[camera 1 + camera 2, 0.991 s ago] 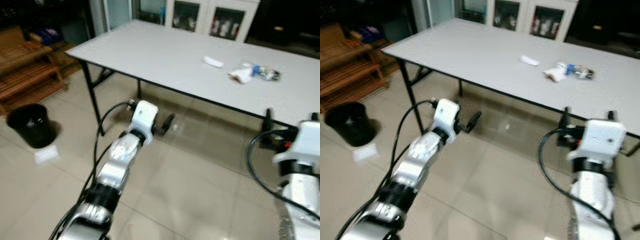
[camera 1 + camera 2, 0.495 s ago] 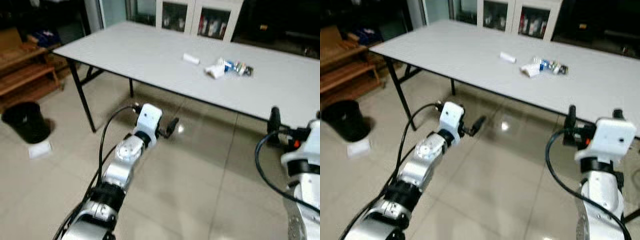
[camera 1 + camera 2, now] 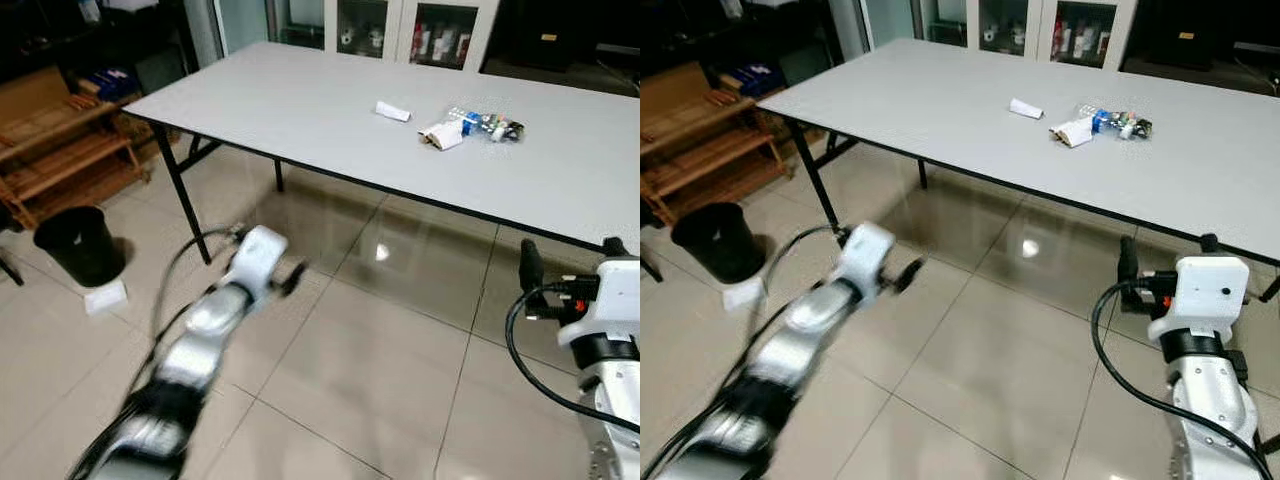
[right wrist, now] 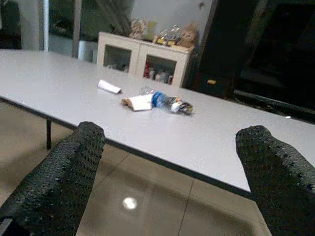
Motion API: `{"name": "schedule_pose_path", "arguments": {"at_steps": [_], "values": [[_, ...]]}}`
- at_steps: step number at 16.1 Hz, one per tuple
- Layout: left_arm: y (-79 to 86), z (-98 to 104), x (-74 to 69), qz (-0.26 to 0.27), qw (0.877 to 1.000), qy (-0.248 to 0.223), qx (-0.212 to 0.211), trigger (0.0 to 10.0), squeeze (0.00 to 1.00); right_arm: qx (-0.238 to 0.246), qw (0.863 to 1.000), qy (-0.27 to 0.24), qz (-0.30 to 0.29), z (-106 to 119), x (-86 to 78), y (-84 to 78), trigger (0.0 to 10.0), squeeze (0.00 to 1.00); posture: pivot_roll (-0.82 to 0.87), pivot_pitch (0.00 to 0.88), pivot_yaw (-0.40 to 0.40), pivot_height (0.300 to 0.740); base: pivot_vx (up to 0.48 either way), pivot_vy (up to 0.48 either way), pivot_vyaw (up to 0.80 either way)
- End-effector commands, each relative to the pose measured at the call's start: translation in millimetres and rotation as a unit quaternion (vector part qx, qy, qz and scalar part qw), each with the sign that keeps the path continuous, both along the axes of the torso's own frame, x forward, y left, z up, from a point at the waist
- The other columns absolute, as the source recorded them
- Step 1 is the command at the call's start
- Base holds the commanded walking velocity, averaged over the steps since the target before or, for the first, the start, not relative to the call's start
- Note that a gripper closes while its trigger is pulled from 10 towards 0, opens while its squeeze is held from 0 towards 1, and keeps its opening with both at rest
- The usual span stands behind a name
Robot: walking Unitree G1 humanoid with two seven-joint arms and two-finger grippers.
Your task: Picking trash to rubbish bin
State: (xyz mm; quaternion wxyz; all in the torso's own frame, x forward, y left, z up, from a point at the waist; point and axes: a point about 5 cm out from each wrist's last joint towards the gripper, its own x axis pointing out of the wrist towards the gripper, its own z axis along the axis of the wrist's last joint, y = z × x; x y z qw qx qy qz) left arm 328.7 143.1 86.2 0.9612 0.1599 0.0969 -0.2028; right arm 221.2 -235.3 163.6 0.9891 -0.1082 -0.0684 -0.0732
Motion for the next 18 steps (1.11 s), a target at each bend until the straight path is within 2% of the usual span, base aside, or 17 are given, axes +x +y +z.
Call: {"name": "schedule_pose_path", "arguments": {"at_steps": [1, 4, 5, 7, 11, 18], "values": [[0.9, 6.6, -3.2, -0.011, 1.000, -0.018, 0.008, 10.0, 0.00, 0.001, 1.000, -0.005, 0.012, 2.1, 3.7, 1.1, 10.0, 0.00, 0.15, 0.000, 0.011, 0.740, 0.000, 0.000, 0.00], [-3.1, 6.0, -10.9, 0.014, 0.999, -0.047, 0.003, 10.0, 0.00, 0.013, 0.999, -0.025, 0.024, 8.9, 13.8, 13.8, 10.0, 0.00, 0.17, 0.003, -0.025, 0.740, 0.000, 0.000, 0.00], [-6.9, 12.3, -9.3, 0.022, 0.997, -0.074, -0.004, 10.0, 0.00, 0.025, 0.999, -0.033, 0.021, 11.0, 15.5, 16.8, 10.0, 0.00, 0.18, 0.003, -0.035, 0.740, 0.000, 0.000, 0.00], [-6.9, 21.8, -8.7, 0.035, 0.995, -0.096, -0.012, 10.0, 0.00, 0.042, 0.998, -0.041, 0.013, 12.1, 16.2, 19.4, 10.0, 0.00, 0.18, 0.006, -0.053, 0.740, 0.000, 0.000, 0.00], [-14.2, 31.2, -14.6, 0.005, 0.991, -0.131, -0.008, 10.0, 0.00, 0.048, 0.998, -0.047, 0.015, 13.0, 23.6, 25.2, 10.0, 0.00, 0.21, 0.014, -0.063, 0.740, 0.000, 0.000, 0.00], [-18.9, 40.1, -6.0, 0.005, 0.991, -0.135, -0.020, 10.0, 0.00, 0.065, 0.996, -0.056, 0.002, 13.3, 24.4, 27.5, 10.0, 0.00, 0.20, 0.005, -0.031, 0.740, 0.000, 0.000, 0.00]]}}
